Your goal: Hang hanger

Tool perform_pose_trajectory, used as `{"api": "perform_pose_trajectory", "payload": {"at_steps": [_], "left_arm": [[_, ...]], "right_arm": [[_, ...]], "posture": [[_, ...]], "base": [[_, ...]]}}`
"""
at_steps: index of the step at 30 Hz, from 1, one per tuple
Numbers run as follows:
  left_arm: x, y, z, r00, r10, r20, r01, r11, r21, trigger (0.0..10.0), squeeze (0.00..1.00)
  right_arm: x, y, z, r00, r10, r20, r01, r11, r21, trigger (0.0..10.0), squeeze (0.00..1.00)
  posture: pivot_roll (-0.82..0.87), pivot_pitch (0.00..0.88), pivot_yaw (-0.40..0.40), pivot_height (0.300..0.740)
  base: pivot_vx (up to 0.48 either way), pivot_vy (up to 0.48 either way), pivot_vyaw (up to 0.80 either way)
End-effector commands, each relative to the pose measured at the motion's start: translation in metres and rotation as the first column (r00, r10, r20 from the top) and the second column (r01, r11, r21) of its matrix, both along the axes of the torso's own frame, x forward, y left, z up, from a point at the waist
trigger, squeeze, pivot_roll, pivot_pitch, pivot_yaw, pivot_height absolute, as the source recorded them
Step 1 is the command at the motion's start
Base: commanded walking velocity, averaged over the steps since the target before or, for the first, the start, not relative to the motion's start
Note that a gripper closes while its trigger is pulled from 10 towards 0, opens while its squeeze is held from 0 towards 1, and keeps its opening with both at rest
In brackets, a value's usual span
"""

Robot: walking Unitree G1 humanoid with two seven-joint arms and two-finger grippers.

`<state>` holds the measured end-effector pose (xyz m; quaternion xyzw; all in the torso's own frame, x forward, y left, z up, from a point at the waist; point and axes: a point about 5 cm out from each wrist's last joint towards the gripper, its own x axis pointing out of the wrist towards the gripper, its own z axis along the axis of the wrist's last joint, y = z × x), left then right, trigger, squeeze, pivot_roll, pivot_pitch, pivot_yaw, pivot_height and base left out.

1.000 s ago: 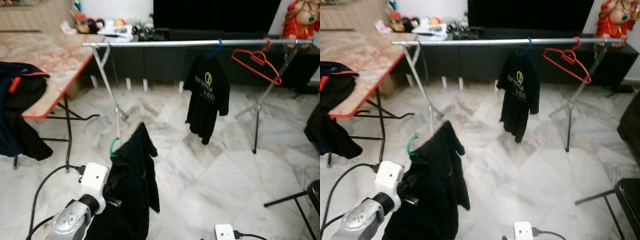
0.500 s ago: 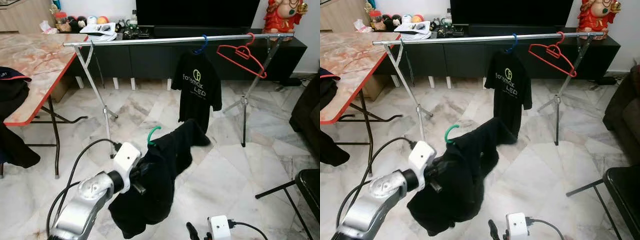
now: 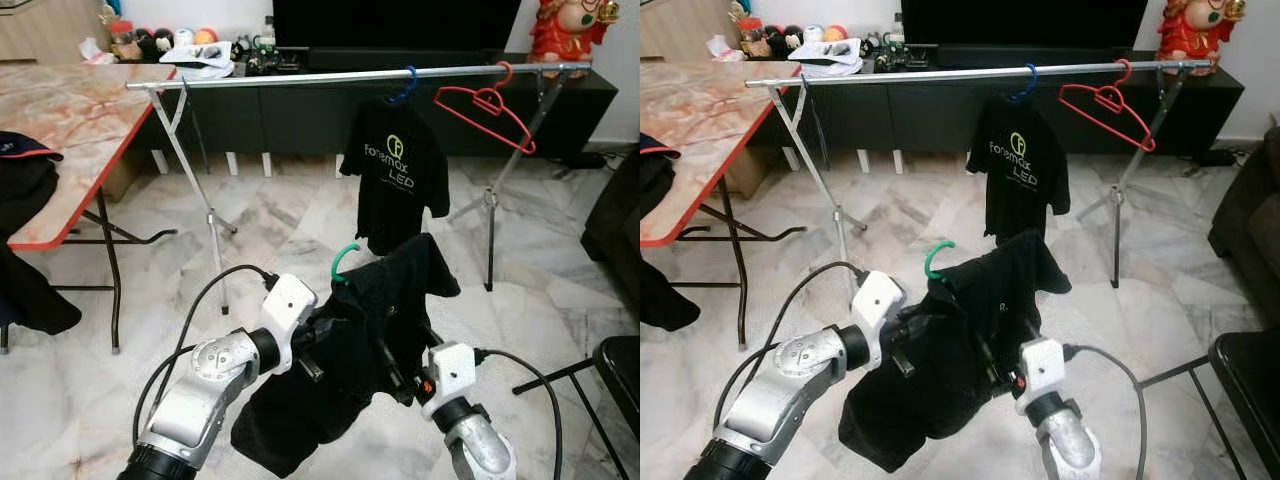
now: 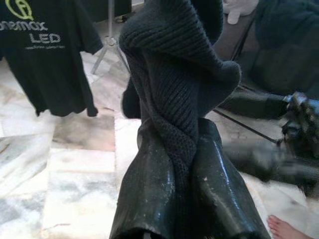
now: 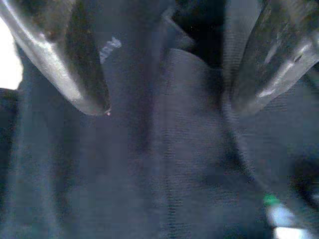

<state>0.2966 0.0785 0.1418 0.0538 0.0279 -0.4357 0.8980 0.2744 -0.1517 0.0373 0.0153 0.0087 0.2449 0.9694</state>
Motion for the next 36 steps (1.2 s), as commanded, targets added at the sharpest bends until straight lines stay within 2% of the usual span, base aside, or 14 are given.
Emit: {"api": "perform_pose_trajectory", "payload": {"at_steps": [1,4,8,11,19,22,30,36], "left_arm": [[0.001,-0.008,0.013,0.998,-0.047,0.048,0.048,0.999,-0.024,10.0,0.00],[-0.001,-0.013,0.015,0.995,-0.088,0.048,0.089,0.996,-0.024,10.0,0.00],[-0.002,-0.015,0.016,0.993,-0.110,0.048,0.111,0.993,-0.025,10.0,0.00],[-0.002,-0.017,0.018,0.991,-0.123,0.049,0.124,0.992,-0.027,10.0,0.00],[-0.004,-0.015,0.017,0.989,-0.140,0.039,0.141,0.990,-0.022,10.0,0.00],[-0.004,-0.015,0.017,0.990,-0.139,0.038,0.140,0.990,-0.021,10.0,0.00],[-0.003,-0.016,0.018,0.989,-0.142,0.040,0.142,0.990,-0.017,10.0,0.00],[-0.004,-0.017,0.018,0.990,-0.139,0.038,0.139,0.990,-0.019,10.0,0.00]], "right_arm": [[-0.006,0.003,-0.006,0.998,0.049,-0.035,-0.049,0.999,-0.011,10.0,0.00],[-0.010,-0.003,-0.013,0.999,0.003,-0.046,-0.005,0.999,-0.044,10.0,0.00],[-0.013,-0.003,-0.016,0.998,0.013,-0.056,-0.016,0.999,-0.046,10.0,0.00],[-0.015,-0.005,-0.016,0.999,0.004,-0.052,-0.008,0.997,-0.082,10.0,0.00],[-0.008,-0.019,-0.015,0.987,-0.160,-0.023,0.155,0.977,-0.147,10.0,0.00],[-0.008,-0.020,-0.016,0.984,-0.176,-0.024,0.170,0.973,-0.157,10.0,0.00],[-0.014,-0.027,-0.033,0.964,-0.235,-0.121,0.207,0.957,-0.201,10.0,0.00],[-0.013,-0.025,-0.035,0.965,-0.225,-0.138,0.197,0.962,-0.189,10.0,0.00]], "posture": [[-0.03,0.078,0.019,0.740],[-0.03,0.075,0.019,0.740],[-0.03,0.072,0.019,0.740],[-0.03,0.077,0.017,0.740],[-0.02,0.089,0.016,0.740],[-0.02,0.089,0.016,0.740],[-0.02,0.093,0.012,0.740],[-0.01,0.094,0.006,0.740]], "base": [[0.000,0.000,0.00],[0.000,0.000,0.00],[0.000,0.000,0.00],[0.000,0.000,0.00],[0.000,0.000,0.00],[0.000,0.000,0.00],[0.000,0.000,0.00],[0.000,0.000,0.00]]}}
